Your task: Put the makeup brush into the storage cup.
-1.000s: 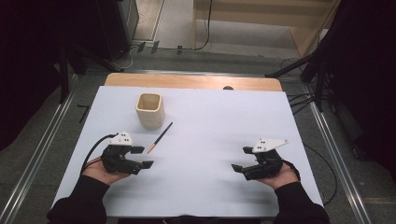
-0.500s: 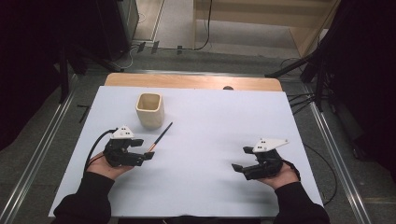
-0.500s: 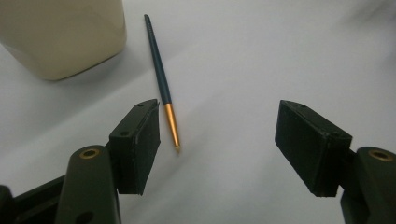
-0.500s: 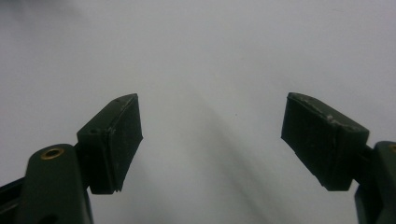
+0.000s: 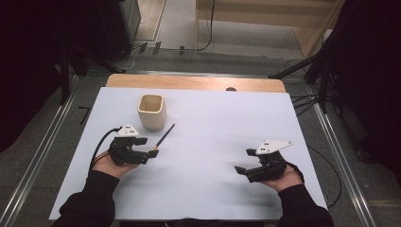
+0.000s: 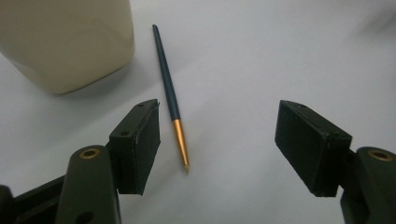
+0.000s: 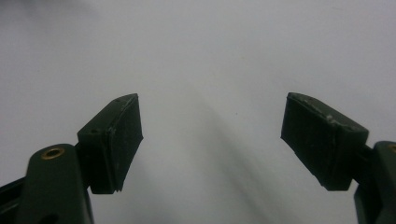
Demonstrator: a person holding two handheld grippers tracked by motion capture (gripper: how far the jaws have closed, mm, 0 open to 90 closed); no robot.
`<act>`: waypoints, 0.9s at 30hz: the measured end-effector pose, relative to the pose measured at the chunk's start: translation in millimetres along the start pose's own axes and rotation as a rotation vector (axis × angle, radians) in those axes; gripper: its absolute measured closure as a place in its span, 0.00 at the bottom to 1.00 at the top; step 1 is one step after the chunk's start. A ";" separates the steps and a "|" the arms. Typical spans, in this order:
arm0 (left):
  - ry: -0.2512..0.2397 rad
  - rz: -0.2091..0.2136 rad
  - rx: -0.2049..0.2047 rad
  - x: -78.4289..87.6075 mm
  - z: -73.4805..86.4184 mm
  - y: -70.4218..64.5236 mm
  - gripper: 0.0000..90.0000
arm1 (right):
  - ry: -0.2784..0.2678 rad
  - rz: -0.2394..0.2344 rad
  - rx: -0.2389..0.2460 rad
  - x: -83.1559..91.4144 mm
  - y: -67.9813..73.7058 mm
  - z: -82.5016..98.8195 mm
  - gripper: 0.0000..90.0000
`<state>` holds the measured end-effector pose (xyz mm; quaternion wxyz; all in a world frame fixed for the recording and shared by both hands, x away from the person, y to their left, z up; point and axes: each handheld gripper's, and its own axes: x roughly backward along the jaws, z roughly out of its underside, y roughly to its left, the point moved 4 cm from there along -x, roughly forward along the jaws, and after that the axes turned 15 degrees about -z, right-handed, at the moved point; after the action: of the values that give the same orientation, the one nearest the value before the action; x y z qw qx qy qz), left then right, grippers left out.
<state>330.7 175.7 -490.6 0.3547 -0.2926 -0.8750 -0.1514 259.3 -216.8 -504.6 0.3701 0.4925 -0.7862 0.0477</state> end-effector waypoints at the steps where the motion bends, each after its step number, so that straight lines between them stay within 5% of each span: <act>1: 0.004 -0.006 0.000 -1.2 -1.0 0.6 0.35 | 0.000 -0.001 0.001 -0.1 0.0 0.0 0.24; 19: 0.003 -0.051 -0.014 -27.9 -25.3 0.2 0.36 | 0.008 -0.004 0.003 -1.0 -0.1 0.4 0.24; 27: 0.086 -0.038 -0.005 -33.2 -36.0 -0.9 0.37 | 0.003 0.001 -0.004 1.1 1.3 0.7 0.24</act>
<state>368.5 144.5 -488.9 0.3882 -0.2700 -0.8641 -0.1726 257.6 -217.3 -504.0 0.3723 0.4912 -0.7861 0.0470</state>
